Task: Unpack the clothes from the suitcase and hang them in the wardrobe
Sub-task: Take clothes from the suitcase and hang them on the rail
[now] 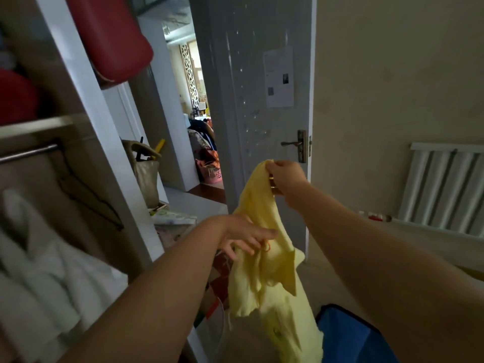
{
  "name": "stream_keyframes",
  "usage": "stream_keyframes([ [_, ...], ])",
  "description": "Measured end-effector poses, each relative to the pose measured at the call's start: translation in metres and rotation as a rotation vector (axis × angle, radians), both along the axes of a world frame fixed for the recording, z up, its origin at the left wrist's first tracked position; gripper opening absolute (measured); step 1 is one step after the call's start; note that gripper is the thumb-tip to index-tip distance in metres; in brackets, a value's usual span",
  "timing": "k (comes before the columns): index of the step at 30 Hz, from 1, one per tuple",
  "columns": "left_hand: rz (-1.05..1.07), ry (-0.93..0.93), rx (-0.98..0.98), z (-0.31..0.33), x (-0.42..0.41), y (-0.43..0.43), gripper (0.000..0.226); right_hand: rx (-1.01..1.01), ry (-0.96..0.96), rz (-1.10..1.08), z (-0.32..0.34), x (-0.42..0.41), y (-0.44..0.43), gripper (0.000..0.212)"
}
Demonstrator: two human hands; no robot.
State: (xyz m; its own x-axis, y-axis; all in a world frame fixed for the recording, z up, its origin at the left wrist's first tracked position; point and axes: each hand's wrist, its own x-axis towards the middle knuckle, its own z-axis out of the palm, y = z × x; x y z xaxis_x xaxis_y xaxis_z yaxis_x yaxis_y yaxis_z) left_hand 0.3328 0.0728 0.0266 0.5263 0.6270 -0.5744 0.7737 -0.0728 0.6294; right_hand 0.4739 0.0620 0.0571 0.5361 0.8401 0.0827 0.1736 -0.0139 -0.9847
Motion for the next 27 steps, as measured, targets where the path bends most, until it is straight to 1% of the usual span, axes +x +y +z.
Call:
stream_keyframes([
  [2, 0.078, -0.072, 0.001, -0.009, 0.011, -0.004, 0.086, 0.033, 0.049, 0.027, 0.004, -0.008, 0.000, 0.024],
  [3, 0.148, -0.121, 0.027, -0.015, 0.016, -0.005, 0.087, 0.041, 0.063, 0.035, 0.004, -0.012, 0.000, 0.021],
  [4, 0.220, -0.179, 0.090, -0.021, 0.021, -0.007, 0.080, 0.043, 0.074, 0.040, 0.004, -0.014, -0.002, 0.023],
  [5, 0.294, -0.232, 0.200, -0.025, 0.024, -0.008, 0.067, 0.050, 0.089, 0.059, 0.004, -0.016, -0.004, 0.023],
  [6, 0.367, -0.265, 0.312, -0.029, 0.026, -0.006, 0.053, 0.062, 0.121, 0.101, 0.003, -0.016, -0.007, 0.024],
  [7, 0.435, -0.296, 0.374, -0.031, 0.028, -0.006, 0.043, 0.075, 0.173, 0.162, 0.001, -0.015, -0.011, 0.023],
  [8, 0.501, -0.343, 0.374, -0.029, 0.029, -0.005, 0.036, 0.090, 0.225, 0.229, 0.000, -0.012, -0.017, 0.022],
  [9, 0.575, -0.410, 0.322, -0.026, 0.029, -0.004, 0.033, 0.092, 0.245, 0.271, -0.006, -0.008, -0.023, 0.021],
  [10, 0.653, -0.481, 0.244, -0.022, 0.030, -0.001, 0.032, 0.078, 0.218, 0.277, -0.013, -0.004, -0.028, 0.020],
  [11, 0.737, -0.546, 0.168, -0.018, 0.030, 0.003, 0.035, 0.046, 0.169, 0.247, -0.024, 0.001, -0.033, 0.020],
  [12, 0.817, -0.606, 0.110, -0.016, 0.031, 0.008, 0.039, 0.002, 0.117, 0.185, -0.037, 0.004, -0.038, 0.025],
  [14, 0.923, -0.706, 0.050, -0.013, 0.032, 0.019, 0.045, -0.117, 0.006, 0.072, -0.068, 0.012, -0.046, 0.035],
  [15, 0.958, -0.722, 0.044, -0.011, 0.032, 0.021, 0.045, -0.191, -0.053, 0.075, -0.083, 0.014, -0.049, 0.034],
  [17, 0.995, -0.751, 0.047, -0.006, 0.034, 0.022, 0.043, -0.354, -0.152, 0.202, -0.107, 0.015, -0.057, 0.025],
  [18, 1.006, -0.768, 0.042, -0.004, 0.034, 0.026, 0.041, -0.397, -0.180, 0.271, -0.115, 0.013, -0.061, 0.023],
  [21, 1.046, -0.768, 0.027, 0.003, 0.036, 0.031, 0.027, -0.386, -0.170, 0.310, -0.135, 0.006, -0.065, 0.035],
  [23, 1.053, -0.772, 0.014, 0.005, 0.035, 0.035, 0.019, -0.354, -0.231, 0.275, -0.145, -0.002, -0.063, 0.028],
  [24, 1.054, -0.775, 0.007, 0.005, 0.033, 0.037, 0.021, -0.334, -0.273, 0.233, -0.150, -0.004, -0.060, 0.020],
  [25, 1.061, -0.768, 0.013, 0.005, 0.030, 0.039, 0.027, -0.312, -0.295, 0.183, -0.152, -0.008, -0.056, 0.018],
  [27, 1.075, -0.754, 0.064, 0.008, 0.020, 0.042, 0.035, -0.276, -0.278, 0.078, -0.147, -0.013, -0.049, 0.025],
])
